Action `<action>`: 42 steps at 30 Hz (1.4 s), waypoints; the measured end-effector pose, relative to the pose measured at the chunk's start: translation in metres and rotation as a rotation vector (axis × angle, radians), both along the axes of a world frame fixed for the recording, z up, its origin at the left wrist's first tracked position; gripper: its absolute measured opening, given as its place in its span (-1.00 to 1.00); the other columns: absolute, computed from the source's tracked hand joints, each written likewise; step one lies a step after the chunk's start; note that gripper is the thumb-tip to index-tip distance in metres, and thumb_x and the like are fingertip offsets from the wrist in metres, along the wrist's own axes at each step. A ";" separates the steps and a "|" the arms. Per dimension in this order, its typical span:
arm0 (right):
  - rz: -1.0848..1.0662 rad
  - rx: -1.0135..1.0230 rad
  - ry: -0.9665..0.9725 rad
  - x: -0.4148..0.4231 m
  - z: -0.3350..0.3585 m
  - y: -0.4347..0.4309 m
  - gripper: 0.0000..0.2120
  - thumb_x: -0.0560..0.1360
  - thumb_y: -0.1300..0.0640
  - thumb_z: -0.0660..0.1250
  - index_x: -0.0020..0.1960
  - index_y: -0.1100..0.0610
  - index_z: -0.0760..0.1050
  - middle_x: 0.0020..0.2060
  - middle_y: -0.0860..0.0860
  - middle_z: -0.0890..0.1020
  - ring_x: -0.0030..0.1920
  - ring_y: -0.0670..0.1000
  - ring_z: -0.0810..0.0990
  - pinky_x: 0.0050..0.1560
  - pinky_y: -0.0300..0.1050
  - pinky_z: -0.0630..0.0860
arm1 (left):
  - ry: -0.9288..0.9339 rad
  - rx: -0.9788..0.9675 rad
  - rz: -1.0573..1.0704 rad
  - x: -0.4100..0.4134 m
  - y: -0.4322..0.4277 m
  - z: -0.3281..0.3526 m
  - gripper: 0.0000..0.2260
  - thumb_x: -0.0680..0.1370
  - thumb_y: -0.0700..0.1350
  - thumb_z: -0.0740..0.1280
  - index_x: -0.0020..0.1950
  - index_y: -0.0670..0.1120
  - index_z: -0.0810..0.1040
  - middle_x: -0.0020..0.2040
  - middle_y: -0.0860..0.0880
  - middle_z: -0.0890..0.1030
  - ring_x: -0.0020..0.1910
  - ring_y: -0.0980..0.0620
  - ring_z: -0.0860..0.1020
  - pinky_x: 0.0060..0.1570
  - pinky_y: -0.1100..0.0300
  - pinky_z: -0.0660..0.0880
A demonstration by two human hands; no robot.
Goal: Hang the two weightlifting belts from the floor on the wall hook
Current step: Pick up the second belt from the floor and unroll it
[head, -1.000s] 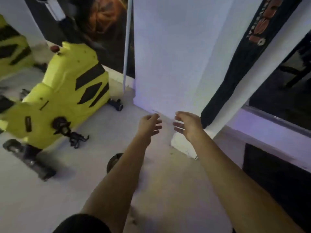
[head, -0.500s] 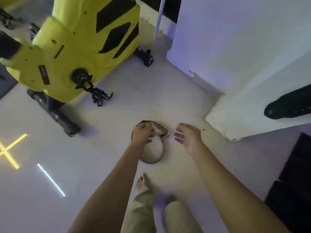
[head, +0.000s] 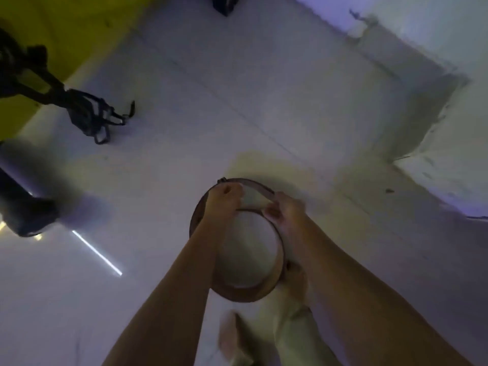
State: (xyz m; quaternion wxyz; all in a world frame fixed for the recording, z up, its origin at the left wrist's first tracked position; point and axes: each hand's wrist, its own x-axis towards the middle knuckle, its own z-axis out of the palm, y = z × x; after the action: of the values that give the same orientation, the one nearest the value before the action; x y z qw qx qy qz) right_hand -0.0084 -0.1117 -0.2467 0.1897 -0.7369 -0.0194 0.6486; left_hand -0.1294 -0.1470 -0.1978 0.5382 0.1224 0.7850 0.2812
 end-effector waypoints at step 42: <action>0.059 0.786 -0.035 0.114 0.545 -0.031 -0.84 0.56 0.24 0.21 0.13 0.15 0.44 -0.13 0.10 0.58 -0.28 0.05 0.56 -0.27 -0.12 0.52 | -0.230 0.697 -0.486 0.105 0.033 0.481 -0.86 0.48 -0.33 0.33 0.03 -0.20 0.57 -0.45 0.14 0.63 -0.41 0.22 0.57 -0.22 0.31 0.54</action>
State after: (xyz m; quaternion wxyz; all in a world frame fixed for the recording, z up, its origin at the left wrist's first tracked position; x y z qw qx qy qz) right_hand 0.1052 -0.1428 0.2982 0.4384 -0.6182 -0.2906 0.5841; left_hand -0.0241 -0.1138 0.2833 0.5991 0.4458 0.5267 0.4061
